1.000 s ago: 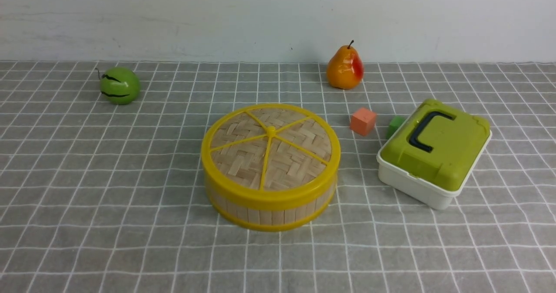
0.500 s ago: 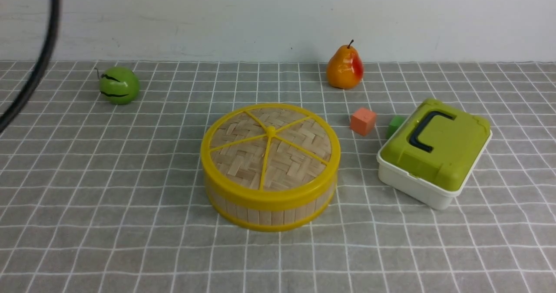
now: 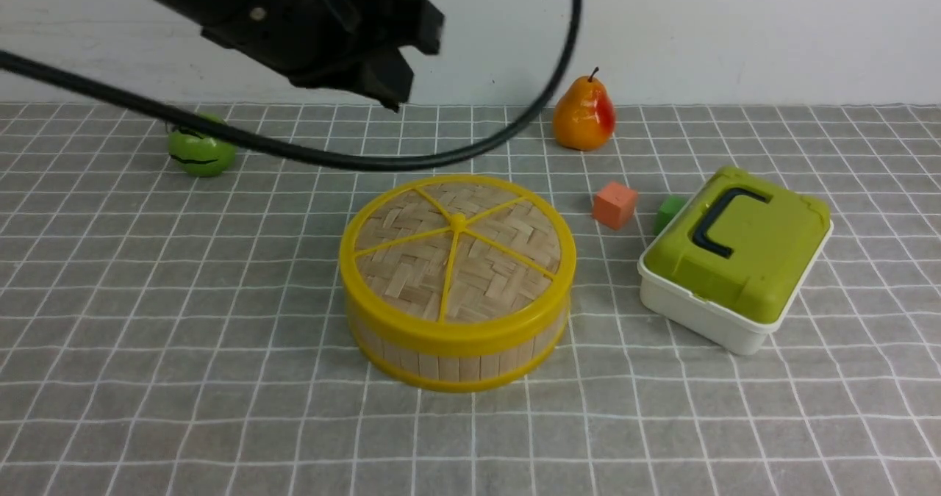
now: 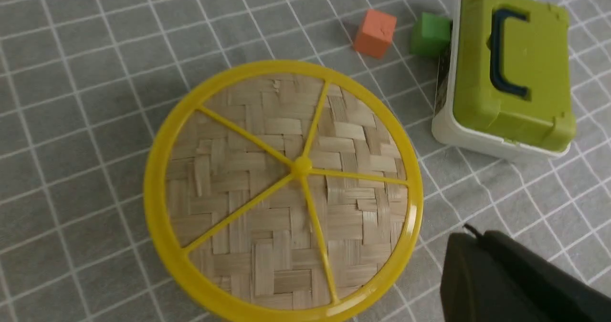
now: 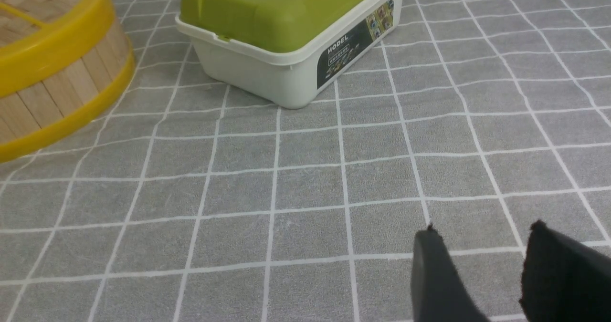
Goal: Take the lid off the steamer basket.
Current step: Use the left arm to lift the lid of the steamer
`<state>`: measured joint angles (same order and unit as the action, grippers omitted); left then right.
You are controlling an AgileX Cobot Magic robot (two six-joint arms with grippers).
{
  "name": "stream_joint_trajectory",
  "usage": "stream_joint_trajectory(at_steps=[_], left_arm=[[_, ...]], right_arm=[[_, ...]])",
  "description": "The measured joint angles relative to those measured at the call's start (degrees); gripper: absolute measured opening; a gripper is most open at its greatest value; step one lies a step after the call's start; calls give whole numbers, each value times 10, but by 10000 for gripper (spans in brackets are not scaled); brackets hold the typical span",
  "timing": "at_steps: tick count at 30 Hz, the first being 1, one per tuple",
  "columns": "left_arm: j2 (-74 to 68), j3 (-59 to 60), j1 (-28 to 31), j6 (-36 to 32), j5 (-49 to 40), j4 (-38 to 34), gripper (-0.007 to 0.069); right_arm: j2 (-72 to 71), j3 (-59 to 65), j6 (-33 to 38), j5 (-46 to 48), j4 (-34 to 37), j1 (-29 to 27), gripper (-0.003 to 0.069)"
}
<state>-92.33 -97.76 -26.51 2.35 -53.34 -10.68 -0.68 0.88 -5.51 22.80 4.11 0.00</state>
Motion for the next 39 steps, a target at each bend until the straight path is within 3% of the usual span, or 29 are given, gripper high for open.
stream_joint_trajectory(at_steps=[1, 8, 12, 18, 28, 36, 39], left_arm=[[-4, -5, -2, 1, -1, 4, 26], [-136, -102, -49, 33, -45, 103, 314], [-208, -174, -61, 53, -106, 145, 395], [-288, -263, -62, 62, -156, 166, 398], [-360, -274, -63, 94, -163, 227, 379], [-364, -277, -63, 114, -139, 231, 373], [-366, -278, -63, 121, -137, 232, 337]], right_arm=[[0, 0, 0, 0, 0, 0, 241], [0, 0, 0, 0, 0, 0, 241], [0, 0, 0, 0, 0, 0, 241], [0, 0, 0, 0, 0, 0, 241], [0, 0, 0, 0, 0, 0, 241], [0, 0, 0, 0, 0, 0, 241], [0, 0, 0, 0, 0, 0, 241]])
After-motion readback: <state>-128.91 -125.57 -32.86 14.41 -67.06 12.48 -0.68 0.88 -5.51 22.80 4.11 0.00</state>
